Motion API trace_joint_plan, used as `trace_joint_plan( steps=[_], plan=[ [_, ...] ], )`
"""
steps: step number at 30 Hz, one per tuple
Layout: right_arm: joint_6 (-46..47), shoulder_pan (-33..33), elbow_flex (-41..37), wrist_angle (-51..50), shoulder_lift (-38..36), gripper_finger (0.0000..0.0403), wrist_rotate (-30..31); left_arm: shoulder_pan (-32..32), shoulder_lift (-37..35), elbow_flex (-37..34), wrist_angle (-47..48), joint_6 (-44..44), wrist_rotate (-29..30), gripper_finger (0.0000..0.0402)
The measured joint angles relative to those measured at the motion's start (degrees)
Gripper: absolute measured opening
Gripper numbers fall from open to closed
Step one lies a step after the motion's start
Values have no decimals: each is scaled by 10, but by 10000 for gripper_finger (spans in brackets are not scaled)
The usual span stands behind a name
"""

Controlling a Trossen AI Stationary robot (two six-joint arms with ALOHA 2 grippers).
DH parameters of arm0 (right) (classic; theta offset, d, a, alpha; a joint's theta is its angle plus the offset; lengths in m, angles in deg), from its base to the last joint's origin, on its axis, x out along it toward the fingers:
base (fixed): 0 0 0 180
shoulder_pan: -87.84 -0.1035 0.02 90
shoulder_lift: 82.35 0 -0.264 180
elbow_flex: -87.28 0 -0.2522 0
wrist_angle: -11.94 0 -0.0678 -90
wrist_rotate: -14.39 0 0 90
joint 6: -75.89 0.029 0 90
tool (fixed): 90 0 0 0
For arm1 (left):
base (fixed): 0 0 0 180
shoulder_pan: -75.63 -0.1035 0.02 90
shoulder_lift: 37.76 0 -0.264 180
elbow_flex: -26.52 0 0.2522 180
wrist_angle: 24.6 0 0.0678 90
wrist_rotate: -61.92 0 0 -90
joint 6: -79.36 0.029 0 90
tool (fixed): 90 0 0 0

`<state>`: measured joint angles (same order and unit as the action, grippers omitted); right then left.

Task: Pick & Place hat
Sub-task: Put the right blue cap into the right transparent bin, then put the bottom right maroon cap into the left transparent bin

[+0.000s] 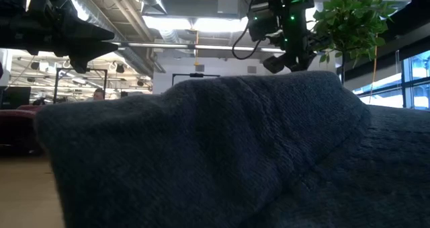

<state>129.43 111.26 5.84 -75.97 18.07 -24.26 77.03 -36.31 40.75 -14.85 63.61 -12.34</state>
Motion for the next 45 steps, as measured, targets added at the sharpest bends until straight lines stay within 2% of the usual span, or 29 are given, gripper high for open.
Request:
trace_joint_plan(
  steps=[8,15,20,23,27,30,33,36,39,42,45],
  plan=[
    [-12,6,1,-1,0,157,-2,0,0,0,0,0,0,157],
    [-15,4,40,4,0,231,-4,0,0,0,0,0,0,157],
    [-41,-1,88,6,0,251,-6,0,0,0,0,0,0,157],
    [-112,-13,119,29,0,252,-24,0,0,0,0,0,0,157],
    [-285,-45,148,96,0,248,-111,0,0,0,0,0,0,157],
    [-417,-79,162,141,0,247,-237,0,0,0,0,0,0,157],
    [-482,-122,177,149,0,247,-369,0,0,0,0,0,0,157],
    [-496,-172,179,146,-1,247,-448,0,0,0,0,0,0,157],
    [-489,-230,179,104,-2,247,-475,0,0,0,0,-2,0,157],
    [-427,-296,179,43,-2,247,-486,0,0,0,0,-21,-3,157],
    [-327,-365,179,-22,-2,247,-490,0,0,0,0,-26,-3,157]
  ],
)
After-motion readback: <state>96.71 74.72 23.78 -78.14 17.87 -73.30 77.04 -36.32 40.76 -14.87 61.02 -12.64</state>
